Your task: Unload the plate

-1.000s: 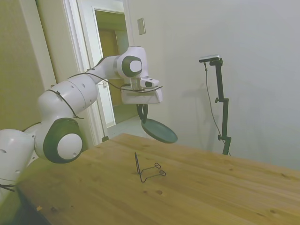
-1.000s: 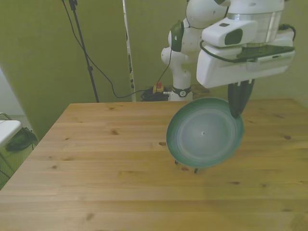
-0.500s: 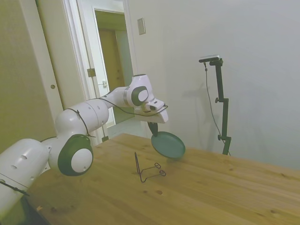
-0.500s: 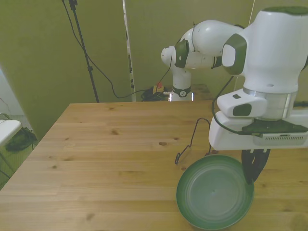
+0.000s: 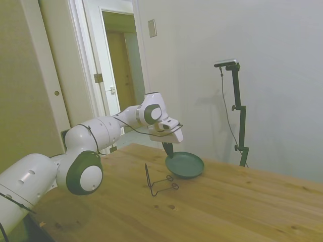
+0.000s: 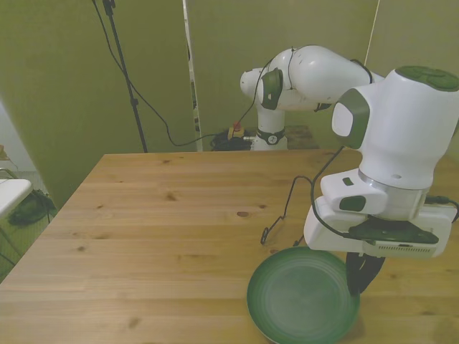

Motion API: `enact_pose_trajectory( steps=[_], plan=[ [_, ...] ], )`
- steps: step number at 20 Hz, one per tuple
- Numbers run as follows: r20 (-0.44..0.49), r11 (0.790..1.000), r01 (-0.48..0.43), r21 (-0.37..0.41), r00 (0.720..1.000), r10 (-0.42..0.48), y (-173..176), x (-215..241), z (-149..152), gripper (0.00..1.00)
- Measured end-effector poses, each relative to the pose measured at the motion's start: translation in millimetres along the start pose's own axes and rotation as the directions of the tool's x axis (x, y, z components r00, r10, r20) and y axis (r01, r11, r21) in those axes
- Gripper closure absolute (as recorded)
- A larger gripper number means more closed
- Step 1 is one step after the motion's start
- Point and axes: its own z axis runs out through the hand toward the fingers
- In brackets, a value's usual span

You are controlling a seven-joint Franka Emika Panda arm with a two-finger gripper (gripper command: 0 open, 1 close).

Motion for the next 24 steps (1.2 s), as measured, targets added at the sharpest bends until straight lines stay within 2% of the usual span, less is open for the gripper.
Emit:
enact_pose_trajectory(
  steps=[2, 3, 14, 17, 20, 24],
  plan=[
    [0.000, 1.000, -0.005, -0.002, 1.000, 0.005, 1, 1, 2, 1.00],
    [0.000, 1.000, -0.006, -0.002, 1.000, 0.006, 1, 2, 3, 0.00],
    [0.001, 1.000, -0.012, -0.008, 1.000, 0.012, 5, 6, 7, 0.00],
    [-0.007, 1.000, -0.011, 0.008, 1.000, 0.011, 3, 6, -2, 0.00],
    [-0.018, 0.998, -0.005, 0.057, 1.000, 0.006, 0, 4, -35, 0.00],
    [0.005, 0.993, 0.031, 0.118, 0.999, -0.032, 0, -9, -111, 0.00]
  ],
)
